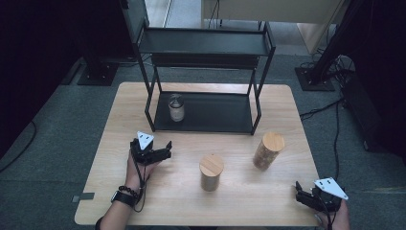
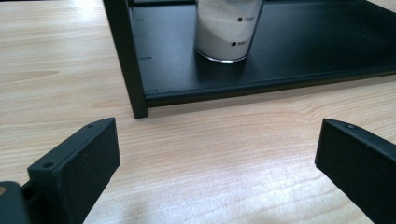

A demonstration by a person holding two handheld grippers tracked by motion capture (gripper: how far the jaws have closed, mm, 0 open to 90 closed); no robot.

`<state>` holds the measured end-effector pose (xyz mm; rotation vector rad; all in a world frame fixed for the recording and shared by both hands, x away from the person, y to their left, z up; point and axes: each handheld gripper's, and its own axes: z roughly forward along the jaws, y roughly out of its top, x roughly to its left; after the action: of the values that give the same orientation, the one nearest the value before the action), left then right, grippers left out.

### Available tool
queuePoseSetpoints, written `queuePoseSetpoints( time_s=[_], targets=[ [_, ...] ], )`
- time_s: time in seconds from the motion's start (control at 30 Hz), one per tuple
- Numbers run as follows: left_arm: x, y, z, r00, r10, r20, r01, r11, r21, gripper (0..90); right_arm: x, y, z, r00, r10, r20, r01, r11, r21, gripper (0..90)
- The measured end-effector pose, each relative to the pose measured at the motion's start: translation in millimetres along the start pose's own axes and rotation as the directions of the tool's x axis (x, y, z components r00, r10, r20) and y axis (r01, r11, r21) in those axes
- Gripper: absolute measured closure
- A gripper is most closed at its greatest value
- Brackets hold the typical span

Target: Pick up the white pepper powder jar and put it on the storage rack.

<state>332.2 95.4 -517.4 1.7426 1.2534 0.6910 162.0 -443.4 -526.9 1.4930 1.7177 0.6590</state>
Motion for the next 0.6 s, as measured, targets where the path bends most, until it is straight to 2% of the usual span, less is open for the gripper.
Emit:
queuePoseSetpoints(
  time_s=[0.6],
  targets=[
    [9.7, -9.1, -17.8, 0.9999, -0.010, 0.001, 0.010, 0.9999, -0.001, 0.2, 0.5, 0.1, 0.4, 1.0000, 0.000, 0.007, 0.000, 1.000, 0.003, 4.1]
  ],
)
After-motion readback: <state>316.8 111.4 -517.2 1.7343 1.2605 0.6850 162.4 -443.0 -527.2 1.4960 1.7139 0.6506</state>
